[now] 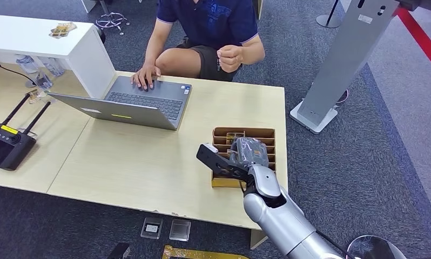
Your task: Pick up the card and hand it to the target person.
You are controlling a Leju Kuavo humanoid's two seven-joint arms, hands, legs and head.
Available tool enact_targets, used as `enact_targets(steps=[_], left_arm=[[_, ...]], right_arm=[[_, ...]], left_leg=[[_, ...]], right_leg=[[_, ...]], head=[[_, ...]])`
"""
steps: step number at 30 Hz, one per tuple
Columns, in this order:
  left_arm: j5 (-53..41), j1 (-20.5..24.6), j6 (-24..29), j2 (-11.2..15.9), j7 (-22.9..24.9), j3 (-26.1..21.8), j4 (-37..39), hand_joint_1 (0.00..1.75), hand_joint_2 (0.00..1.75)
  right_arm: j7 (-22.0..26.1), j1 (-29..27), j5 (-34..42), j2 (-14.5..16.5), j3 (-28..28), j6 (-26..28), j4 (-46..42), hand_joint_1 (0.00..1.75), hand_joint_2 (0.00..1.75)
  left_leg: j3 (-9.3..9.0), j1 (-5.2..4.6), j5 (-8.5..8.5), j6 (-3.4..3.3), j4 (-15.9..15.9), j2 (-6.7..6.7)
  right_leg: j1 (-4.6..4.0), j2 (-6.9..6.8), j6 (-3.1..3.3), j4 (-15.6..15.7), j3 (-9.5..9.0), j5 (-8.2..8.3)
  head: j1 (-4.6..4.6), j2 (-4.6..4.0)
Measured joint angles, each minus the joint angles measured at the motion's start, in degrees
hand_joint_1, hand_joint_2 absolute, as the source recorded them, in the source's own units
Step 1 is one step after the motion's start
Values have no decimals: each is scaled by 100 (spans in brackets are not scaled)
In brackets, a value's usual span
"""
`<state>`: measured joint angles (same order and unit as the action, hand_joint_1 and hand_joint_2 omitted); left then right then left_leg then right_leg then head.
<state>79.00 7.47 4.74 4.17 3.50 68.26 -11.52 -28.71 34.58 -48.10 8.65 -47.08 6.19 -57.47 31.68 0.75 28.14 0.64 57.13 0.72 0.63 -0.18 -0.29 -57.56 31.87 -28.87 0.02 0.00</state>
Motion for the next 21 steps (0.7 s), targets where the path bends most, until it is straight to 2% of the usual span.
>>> enact_targets(steps=[10,16,21], left_arm=[[52,-29,16,0,-66,0,0,0,0],[60,-35,24,0,-79,0,0,0,0],[-2,-4,25,0,-78,6,0,0,0]], right_arm=[[-34,115,-192,-69,38,105,-342,157,175],[-82,626,-337,-269,190,138,-1135,157,175],[140,1102,-346,-379,293,317,-1403,157,175]], left_leg=[[2,0,0,0,0,-1],[-3,0,0,0,2,-2],[-1,0,0,0,2,-2]], right_leg=[[0,0,0,0,3,0],[0,1,0,0,2,1],[0,2,0,0,2,2]], head=[[1,0],[-4,0],[3,0]])
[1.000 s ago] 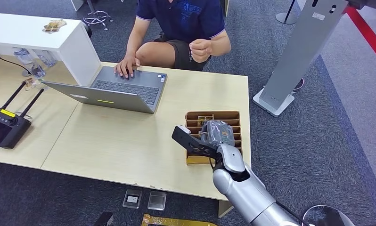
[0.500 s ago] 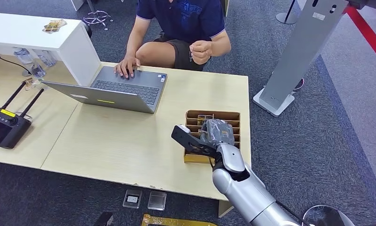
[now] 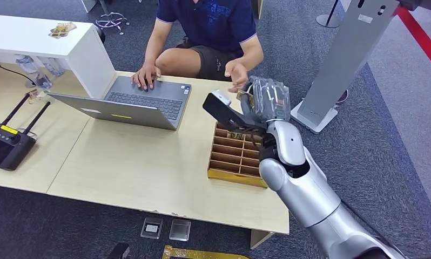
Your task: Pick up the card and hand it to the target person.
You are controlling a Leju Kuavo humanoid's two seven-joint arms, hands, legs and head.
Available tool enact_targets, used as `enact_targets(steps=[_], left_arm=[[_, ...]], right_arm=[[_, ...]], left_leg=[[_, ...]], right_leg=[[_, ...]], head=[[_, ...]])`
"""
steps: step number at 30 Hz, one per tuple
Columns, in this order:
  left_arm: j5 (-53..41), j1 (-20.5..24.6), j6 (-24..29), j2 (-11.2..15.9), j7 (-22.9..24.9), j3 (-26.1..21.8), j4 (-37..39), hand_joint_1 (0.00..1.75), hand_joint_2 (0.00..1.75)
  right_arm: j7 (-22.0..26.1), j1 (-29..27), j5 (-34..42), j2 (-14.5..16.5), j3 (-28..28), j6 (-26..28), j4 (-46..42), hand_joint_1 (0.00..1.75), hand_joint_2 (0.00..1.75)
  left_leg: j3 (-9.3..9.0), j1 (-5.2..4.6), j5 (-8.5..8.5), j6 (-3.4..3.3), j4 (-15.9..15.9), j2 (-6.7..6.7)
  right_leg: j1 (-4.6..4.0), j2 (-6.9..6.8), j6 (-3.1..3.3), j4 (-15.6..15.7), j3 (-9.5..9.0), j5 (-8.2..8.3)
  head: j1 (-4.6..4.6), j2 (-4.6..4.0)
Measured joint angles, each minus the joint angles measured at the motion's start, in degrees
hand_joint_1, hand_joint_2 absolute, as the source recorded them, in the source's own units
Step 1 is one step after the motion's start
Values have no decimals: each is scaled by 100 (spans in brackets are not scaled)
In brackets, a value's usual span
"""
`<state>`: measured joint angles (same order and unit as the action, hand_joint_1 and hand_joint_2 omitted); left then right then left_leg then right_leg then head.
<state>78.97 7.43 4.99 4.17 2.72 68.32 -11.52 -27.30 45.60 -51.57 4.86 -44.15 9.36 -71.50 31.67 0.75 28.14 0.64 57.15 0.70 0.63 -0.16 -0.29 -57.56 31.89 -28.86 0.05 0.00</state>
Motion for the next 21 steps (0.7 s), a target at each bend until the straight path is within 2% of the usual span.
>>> enact_targets(steps=[4,9,18,21], left_arm=[[-104,83,-1,0,41,27,0,0,0],[-143,201,-1,0,125,74,0,0,0],[-84,228,17,7,102,127,0,0,0],[-84,207,17,11,102,133,0,0,0]], right_arm=[[413,408,264,1,11,256,395,157,175],[934,808,779,195,1,510,1577,157,175],[1126,983,918,593,-85,585,3286,157,175],[1124,989,923,667,-125,619,3674,39,175]], left_leg=[[3,0,0,0,0,2],[5,0,-1,0,0,6],[9,0,-1,1,-1,6],[8,0,-1,1,-1,5]], right_leg=[[0,-2,0,0,-2,0],[0,-4,0,-2,-3,1],[0,-4,0,-2,3,0],[0,-4,0,-2,3,0]], head=[[3,0],[-5,0],[-1,0],[-1,0]])
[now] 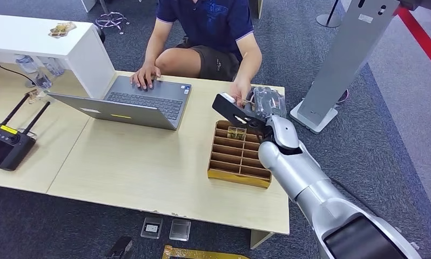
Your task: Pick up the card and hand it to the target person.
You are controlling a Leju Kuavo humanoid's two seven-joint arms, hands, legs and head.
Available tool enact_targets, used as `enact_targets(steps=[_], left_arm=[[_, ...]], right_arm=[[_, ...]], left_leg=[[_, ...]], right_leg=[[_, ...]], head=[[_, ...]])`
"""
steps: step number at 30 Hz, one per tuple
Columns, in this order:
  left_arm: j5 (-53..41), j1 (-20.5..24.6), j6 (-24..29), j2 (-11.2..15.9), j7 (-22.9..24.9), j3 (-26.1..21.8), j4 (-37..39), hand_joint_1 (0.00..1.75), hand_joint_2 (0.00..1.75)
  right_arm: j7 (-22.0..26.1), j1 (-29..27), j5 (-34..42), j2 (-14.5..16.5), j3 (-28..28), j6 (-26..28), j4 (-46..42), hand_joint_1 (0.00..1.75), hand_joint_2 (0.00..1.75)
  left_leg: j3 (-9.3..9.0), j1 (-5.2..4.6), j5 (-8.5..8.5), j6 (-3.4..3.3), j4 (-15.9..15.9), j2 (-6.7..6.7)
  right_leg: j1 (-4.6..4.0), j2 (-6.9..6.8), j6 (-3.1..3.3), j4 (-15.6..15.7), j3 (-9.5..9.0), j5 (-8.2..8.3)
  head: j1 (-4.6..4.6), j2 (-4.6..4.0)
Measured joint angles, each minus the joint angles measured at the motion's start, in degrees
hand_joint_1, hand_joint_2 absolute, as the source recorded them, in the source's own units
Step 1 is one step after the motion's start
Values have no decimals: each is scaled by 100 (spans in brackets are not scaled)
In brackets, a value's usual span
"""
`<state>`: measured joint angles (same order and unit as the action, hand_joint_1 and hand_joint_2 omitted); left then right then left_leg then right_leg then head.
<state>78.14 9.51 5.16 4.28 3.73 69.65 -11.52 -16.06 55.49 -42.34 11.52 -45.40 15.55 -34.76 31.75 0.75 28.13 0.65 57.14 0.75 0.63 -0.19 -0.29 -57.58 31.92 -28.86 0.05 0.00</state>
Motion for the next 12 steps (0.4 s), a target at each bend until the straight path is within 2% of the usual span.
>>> enact_targets(steps=[1,12], left_arm=[[0,-7,-1,1,-1,1,0,0,0],[-20,0,-53,9,-31,44,0,0,0]], right_arm=[[-2,-3,1,10,-8,3,79,0,175],[11,19,13,27,-46,114,586,0,175]], left_leg=[[0,0,0,0,0,0],[-2,0,0,0,0,0]], right_leg=[[0,0,0,0,0,0],[0,2,0,0,0,1]], head=[[-2,0],[-1,0]])
